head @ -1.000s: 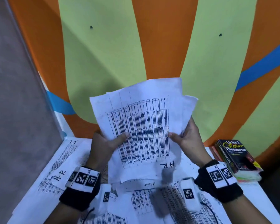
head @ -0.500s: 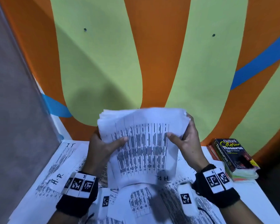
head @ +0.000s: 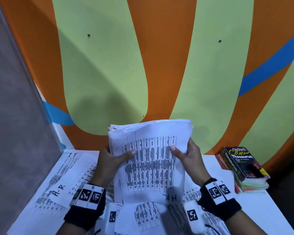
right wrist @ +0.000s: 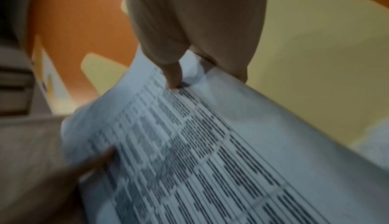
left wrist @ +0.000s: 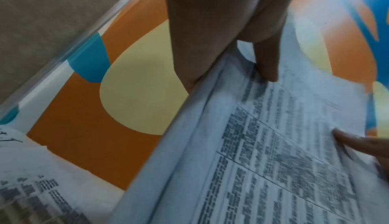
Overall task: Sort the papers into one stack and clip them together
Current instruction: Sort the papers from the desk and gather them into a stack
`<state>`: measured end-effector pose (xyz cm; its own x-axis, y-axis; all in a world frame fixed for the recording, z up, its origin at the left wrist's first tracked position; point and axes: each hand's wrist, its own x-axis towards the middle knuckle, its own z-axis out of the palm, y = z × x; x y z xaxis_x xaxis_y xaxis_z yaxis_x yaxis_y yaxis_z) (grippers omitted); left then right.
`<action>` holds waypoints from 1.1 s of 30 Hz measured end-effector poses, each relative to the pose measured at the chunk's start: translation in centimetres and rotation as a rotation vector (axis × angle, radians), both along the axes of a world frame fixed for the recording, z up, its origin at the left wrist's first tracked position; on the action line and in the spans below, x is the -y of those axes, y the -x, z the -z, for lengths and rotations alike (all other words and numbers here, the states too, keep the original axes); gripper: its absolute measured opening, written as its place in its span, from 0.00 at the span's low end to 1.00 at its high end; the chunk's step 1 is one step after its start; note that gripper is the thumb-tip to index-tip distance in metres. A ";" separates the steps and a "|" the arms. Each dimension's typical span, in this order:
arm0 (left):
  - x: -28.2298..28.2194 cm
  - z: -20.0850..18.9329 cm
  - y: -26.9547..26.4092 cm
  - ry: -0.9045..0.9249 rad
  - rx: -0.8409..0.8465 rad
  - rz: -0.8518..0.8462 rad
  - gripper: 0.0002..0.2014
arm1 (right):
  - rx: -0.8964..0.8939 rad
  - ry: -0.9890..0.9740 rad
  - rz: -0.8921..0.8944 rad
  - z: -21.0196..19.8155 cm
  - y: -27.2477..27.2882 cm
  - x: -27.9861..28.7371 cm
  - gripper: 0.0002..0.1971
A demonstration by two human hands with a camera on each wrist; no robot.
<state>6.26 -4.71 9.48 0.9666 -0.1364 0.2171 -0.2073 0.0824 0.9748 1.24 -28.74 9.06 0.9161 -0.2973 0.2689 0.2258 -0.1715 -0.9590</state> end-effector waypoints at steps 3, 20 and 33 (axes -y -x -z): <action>0.6 -0.6 0.2 0.011 -0.020 -0.078 0.19 | 0.061 0.069 0.048 -0.2 0.3 -0.9 0.14; 0.5 -1.4 1.0 0.002 0.109 -0.016 0.09 | 0.040 0.155 0.084 0.0 1.3 -0.8 0.31; -2.1 1.9 0.2 -0.312 -0.055 -0.356 0.26 | -0.918 0.811 0.121 9.3 3.0 4.6 0.33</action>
